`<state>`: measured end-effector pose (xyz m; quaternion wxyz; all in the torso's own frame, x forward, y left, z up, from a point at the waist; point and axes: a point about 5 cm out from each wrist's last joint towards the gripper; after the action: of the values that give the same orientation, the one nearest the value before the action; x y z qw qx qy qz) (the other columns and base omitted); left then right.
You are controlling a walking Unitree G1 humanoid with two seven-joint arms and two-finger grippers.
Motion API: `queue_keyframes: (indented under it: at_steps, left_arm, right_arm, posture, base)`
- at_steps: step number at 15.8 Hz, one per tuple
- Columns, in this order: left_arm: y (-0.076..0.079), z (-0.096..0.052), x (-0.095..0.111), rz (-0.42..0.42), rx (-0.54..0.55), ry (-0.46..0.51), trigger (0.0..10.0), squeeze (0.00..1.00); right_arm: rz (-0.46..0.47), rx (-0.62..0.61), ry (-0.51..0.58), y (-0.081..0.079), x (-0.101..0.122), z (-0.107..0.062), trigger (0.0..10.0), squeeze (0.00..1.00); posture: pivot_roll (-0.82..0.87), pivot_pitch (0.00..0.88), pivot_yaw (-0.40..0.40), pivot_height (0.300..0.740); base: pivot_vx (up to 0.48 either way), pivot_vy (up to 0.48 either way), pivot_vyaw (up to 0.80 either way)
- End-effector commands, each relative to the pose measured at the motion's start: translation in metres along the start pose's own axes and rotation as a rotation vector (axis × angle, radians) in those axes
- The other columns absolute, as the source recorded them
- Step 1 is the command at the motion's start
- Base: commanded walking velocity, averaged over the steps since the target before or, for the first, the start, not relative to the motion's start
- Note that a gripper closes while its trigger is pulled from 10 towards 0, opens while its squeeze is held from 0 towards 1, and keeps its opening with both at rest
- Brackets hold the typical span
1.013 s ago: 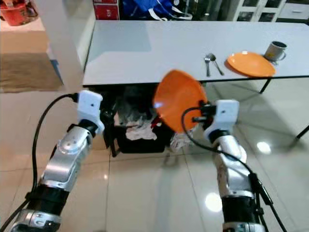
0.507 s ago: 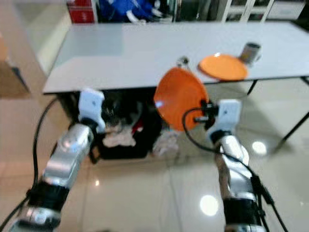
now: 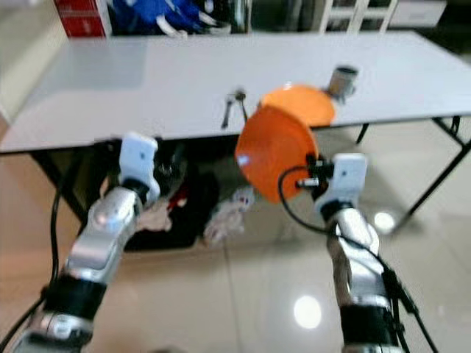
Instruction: Setting the table
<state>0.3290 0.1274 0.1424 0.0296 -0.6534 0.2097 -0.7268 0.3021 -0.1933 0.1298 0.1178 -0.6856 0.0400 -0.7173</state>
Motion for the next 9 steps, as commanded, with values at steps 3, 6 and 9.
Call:
queue_keyframes:
  at_steps: [3,6,9]
  left_arm:
    - [-0.006,-0.001,-0.006,-0.016,0.022,-0.035,10.0,0.0]
    - [-0.011,-0.001,-0.01,-0.036,0.028,-0.058,10.0,0.0]
    - [-0.012,0.0,-0.007,-0.028,0.025,-0.049,10.0,0.0]
  right_arm:
    - [-0.01,0.035,0.027,-0.007,0.005,0.0,0.0,0.0]
    - [-0.053,0.05,-0.005,-0.007,-0.004,-0.006,0.0,0.0]
    - [-0.099,0.086,0.003,-0.014,-0.004,-0.007,0.0,0.0]
  posture:
    - [0.01,0.0,0.007,0.74]
    - [0.02,0.0,0.006,0.74]
    - [0.02,0.0,0.006,0.74]
  base:
    - [0.366,-0.305,0.0]
    - [0.368,-0.305,0.0]
    - [0.368,-0.305,0.0]
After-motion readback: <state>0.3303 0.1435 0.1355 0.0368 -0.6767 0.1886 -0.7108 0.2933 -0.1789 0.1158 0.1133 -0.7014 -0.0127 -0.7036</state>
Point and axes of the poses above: a point about 5 cm out from each wrist's last joint towards the gripper, its own z axis pointing out of the wrist towards the gripper, its own x axis along the axis of the wrist's last joint, y = z × x, and after that the axes turned 10 degrees about z, right-handed
